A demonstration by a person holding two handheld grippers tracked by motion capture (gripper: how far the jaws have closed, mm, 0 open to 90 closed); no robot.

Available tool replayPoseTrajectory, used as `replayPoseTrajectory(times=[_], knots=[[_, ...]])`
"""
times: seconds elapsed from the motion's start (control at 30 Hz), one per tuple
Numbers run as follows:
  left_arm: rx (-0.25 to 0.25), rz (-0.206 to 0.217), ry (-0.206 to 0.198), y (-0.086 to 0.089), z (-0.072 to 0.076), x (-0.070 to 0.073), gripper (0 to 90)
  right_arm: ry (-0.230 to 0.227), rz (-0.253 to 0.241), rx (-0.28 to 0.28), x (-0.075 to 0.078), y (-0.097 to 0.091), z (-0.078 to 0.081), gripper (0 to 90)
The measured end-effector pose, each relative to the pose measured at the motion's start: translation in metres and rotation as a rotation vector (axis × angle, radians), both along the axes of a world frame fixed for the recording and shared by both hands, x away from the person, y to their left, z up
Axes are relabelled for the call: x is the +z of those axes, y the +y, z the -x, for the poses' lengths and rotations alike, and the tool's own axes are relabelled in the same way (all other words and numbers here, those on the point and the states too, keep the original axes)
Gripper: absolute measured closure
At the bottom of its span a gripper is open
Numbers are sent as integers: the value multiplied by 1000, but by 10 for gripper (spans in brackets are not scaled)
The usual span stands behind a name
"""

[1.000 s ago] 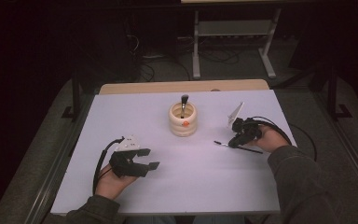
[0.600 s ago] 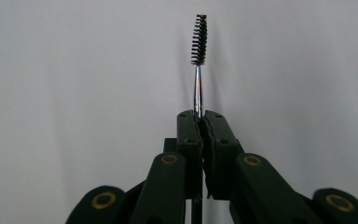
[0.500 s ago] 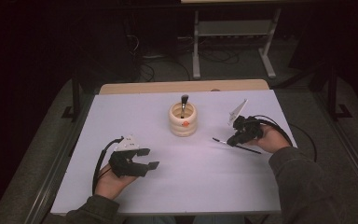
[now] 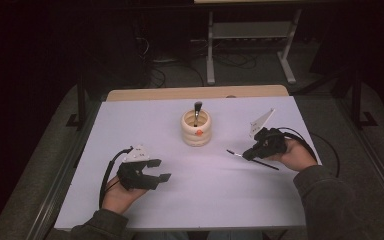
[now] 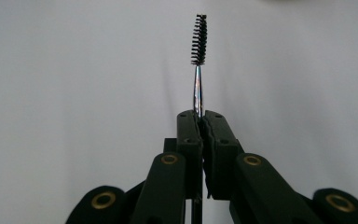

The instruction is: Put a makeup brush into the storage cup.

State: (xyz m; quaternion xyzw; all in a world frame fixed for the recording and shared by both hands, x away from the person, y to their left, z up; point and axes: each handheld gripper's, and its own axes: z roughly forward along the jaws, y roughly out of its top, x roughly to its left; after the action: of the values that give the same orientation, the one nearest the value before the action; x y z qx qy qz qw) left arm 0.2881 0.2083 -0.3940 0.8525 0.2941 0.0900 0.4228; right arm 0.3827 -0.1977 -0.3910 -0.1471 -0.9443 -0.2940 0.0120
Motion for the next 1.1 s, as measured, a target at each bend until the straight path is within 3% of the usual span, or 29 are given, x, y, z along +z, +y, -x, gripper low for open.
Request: replayPoseTrajectory(times=[0.57, 1.1], knots=[[-34, 11, -4, -6, 3, 1, 366, -42, -128, 4, 17, 1, 44, 851], [-78, 21, -12, -18, 7, 3, 365, -36, -232, 17, 25, 20, 64, 851]])
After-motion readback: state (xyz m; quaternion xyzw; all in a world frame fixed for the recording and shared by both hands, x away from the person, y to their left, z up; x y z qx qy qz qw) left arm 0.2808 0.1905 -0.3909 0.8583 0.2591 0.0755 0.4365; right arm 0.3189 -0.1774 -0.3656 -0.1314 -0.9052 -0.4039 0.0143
